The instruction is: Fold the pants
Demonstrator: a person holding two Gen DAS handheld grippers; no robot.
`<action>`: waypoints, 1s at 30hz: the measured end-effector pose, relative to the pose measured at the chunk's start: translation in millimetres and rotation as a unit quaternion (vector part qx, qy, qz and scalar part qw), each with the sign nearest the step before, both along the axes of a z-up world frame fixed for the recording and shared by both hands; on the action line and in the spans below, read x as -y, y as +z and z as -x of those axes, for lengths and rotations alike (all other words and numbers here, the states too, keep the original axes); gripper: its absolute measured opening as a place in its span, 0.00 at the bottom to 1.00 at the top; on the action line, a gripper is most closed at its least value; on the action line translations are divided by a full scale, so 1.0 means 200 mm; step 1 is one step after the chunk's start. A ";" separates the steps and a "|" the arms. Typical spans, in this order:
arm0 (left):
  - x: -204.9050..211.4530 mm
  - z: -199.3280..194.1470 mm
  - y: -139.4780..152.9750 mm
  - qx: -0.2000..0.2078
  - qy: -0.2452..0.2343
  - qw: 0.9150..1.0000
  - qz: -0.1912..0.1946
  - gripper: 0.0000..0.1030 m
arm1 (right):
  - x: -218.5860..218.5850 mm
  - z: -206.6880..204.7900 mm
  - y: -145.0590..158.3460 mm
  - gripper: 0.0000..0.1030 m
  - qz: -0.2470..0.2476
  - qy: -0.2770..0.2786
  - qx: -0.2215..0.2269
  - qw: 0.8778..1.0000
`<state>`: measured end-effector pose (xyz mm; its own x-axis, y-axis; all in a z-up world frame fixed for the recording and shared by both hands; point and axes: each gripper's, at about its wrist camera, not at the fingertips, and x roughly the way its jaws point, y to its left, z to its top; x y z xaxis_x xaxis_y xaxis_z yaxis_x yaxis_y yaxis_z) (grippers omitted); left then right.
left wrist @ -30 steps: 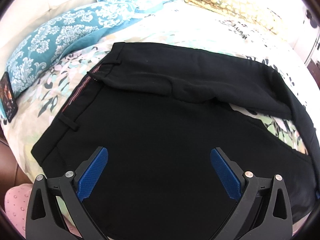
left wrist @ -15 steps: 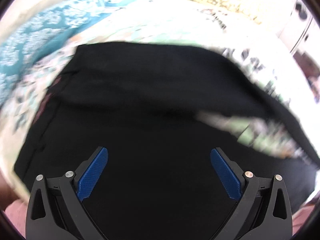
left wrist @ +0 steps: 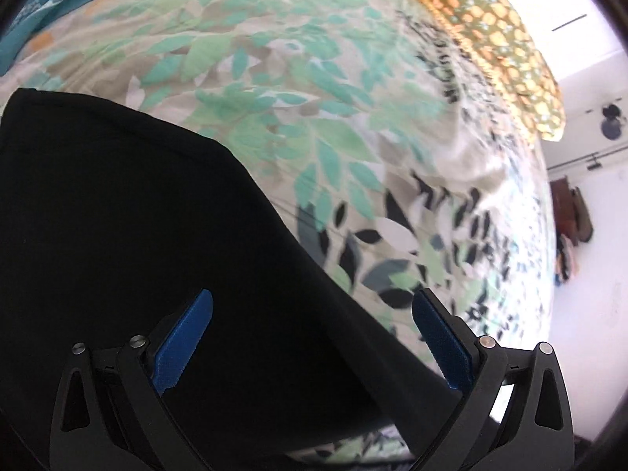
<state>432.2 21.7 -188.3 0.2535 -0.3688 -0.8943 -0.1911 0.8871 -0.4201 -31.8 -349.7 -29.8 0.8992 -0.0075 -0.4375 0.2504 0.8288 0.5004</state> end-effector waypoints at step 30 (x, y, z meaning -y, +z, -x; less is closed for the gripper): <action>-0.46 1.48 0.03 0.036 0.021 0.999 0.011 0.08 | 0.64 0.00 -0.83 0.05 -0.127 -0.050 -0.271 0.953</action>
